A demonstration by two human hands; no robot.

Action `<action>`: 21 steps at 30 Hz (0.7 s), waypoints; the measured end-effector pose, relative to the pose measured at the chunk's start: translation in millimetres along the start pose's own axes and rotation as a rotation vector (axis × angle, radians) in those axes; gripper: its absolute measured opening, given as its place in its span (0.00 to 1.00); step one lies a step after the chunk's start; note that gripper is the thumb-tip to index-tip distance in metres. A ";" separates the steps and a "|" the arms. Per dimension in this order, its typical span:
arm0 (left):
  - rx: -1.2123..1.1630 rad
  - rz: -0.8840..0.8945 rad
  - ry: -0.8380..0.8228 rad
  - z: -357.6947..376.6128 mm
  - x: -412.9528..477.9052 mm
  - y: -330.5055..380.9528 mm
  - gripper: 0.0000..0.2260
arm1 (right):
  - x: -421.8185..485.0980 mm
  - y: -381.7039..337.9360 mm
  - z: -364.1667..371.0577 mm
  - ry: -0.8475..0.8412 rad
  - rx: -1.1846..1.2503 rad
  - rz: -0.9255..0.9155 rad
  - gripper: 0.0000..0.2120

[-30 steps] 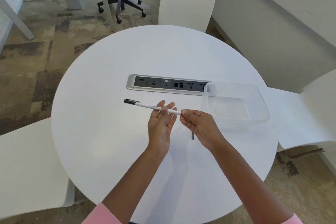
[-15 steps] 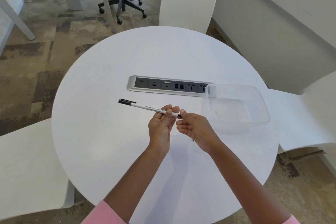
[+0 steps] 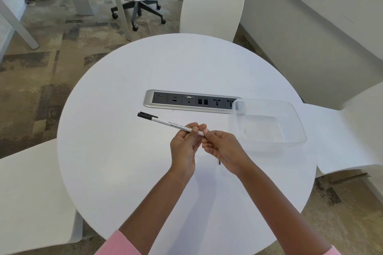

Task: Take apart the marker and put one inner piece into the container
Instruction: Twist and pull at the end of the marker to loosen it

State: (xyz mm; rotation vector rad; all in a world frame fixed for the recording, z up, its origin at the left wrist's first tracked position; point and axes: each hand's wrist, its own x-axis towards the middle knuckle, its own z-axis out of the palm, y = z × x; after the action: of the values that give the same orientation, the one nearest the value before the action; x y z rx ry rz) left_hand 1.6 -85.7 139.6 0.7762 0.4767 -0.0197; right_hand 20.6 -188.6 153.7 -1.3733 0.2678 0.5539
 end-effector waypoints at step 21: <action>-0.103 -0.140 0.122 17.1 0.9 14.9 0.04 | 6.3 9.4 -12.8 0.214 -0.874 -0.868 0.05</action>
State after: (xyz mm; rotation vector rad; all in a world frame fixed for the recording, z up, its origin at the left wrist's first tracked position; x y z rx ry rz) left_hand 12.2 -86.4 159.6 0.6445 0.6427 -0.0779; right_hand 22.8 -198.8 140.1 -2.1962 -0.4618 -0.2633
